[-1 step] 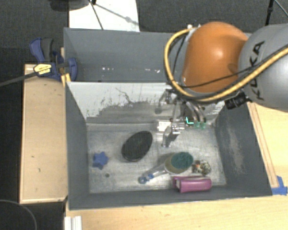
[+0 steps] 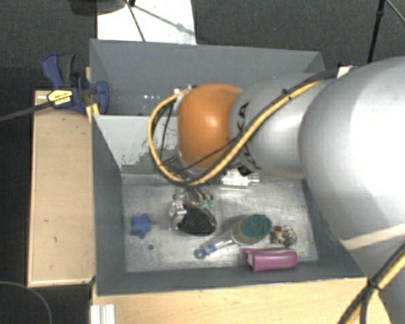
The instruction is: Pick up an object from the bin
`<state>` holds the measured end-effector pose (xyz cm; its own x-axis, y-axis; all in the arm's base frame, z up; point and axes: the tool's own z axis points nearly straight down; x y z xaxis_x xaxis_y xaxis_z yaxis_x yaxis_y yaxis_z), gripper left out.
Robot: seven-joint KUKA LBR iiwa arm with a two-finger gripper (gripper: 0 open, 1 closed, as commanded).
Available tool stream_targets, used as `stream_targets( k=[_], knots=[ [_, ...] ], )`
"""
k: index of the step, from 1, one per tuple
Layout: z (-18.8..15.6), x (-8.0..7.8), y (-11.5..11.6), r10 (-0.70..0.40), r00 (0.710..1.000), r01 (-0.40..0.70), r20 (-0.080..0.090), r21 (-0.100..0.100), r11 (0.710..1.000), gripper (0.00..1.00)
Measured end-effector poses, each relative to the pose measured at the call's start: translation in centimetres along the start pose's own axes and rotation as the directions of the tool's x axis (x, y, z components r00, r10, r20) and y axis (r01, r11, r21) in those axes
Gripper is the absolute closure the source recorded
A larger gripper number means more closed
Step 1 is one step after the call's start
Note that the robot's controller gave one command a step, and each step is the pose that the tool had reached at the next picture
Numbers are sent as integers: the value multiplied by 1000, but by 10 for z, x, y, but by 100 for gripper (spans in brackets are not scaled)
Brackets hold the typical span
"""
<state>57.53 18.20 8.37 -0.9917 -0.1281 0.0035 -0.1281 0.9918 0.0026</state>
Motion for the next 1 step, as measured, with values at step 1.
stream_targets(
  k=[1],
  knots=[
    [11, 72, -44, -271, 962, 271, 12, 4, 963, 0]
  ],
)
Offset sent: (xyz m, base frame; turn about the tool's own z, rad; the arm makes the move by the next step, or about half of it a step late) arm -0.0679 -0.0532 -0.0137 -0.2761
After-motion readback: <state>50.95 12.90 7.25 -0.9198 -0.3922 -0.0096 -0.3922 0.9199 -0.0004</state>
